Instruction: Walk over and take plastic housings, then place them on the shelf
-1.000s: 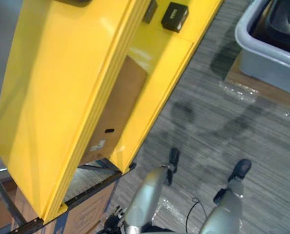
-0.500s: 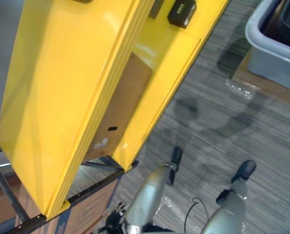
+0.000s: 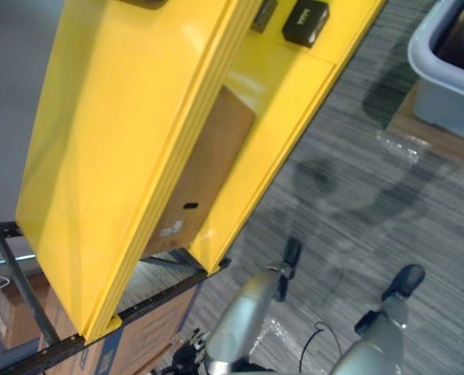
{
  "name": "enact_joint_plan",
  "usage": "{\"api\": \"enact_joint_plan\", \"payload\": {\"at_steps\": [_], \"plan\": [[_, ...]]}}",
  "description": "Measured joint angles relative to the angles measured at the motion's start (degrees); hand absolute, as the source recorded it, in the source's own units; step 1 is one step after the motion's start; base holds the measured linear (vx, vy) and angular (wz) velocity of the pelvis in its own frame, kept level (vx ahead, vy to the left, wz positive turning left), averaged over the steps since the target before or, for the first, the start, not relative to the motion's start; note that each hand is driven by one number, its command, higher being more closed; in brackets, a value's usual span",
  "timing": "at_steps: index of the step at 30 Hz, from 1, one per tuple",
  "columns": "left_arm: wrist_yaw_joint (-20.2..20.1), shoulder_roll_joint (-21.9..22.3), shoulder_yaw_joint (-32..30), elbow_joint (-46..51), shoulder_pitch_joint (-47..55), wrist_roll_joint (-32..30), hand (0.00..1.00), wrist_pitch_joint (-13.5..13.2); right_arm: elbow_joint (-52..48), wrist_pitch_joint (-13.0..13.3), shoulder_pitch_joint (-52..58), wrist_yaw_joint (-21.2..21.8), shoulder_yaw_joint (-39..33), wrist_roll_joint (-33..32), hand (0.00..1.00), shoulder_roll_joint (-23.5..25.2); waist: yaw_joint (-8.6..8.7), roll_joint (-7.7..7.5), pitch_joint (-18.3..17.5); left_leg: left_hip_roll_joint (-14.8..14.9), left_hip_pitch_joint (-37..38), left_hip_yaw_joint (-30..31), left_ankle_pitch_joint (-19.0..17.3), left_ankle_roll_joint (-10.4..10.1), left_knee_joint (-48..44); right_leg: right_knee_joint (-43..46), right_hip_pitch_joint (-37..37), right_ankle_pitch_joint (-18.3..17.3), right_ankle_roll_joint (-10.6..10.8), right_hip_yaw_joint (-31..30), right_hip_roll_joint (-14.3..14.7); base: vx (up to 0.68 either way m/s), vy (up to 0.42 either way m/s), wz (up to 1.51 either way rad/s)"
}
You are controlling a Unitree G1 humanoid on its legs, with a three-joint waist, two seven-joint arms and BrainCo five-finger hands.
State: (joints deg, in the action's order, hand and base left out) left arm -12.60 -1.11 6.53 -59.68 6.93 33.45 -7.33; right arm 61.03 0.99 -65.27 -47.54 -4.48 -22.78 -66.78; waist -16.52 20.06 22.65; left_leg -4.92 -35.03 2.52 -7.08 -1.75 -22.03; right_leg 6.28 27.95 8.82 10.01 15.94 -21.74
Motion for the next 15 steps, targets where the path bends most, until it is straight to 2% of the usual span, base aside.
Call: {"api": "enact_joint_plan", "payload": {"at_steps": [3,9,15], "plan": [[-0.05,-0.03,0.45,-0.03,-0.26,0.37,0.0,-0.01,0.47,-1.9,0.02,0.54,0.07,-0.15,0.0,0.0,-0.62,0.0,0.0,-0.19,-0.01,0.07,0.13,0.03,0.43,0.0,0.08,-0.01,-0.02,0.08,-0.29,-0.04,-0.018,0.04],[-0.09,-0.03,0.83,-0.49,-0.83,0.52,0.0,-0.17,0.67,-4.08,0.21,1.63,0.08,-1.22,0.0,-0.43,-1.46,0.03,-0.02,-0.12,-0.11,0.41,0.14,0.01,0.55,0.21,0.07,-0.12,-0.18,1.18,-0.22,0.0,0.0,0.0],[-1.31,0.35,0.97,-2.24,-2.52,2.28,0.0,-0.26,0.8,-5.28,2.24,1.65,-0.02,-2.27,0.0,-0.79,-1.65,0.02,-0.02,0.16,-0.11,1.05,0.15,-0.04,0.49,1.64,0.22,-0.97,-0.98,1.5,-0.21,-0.03,-0.011,0.04]]}}
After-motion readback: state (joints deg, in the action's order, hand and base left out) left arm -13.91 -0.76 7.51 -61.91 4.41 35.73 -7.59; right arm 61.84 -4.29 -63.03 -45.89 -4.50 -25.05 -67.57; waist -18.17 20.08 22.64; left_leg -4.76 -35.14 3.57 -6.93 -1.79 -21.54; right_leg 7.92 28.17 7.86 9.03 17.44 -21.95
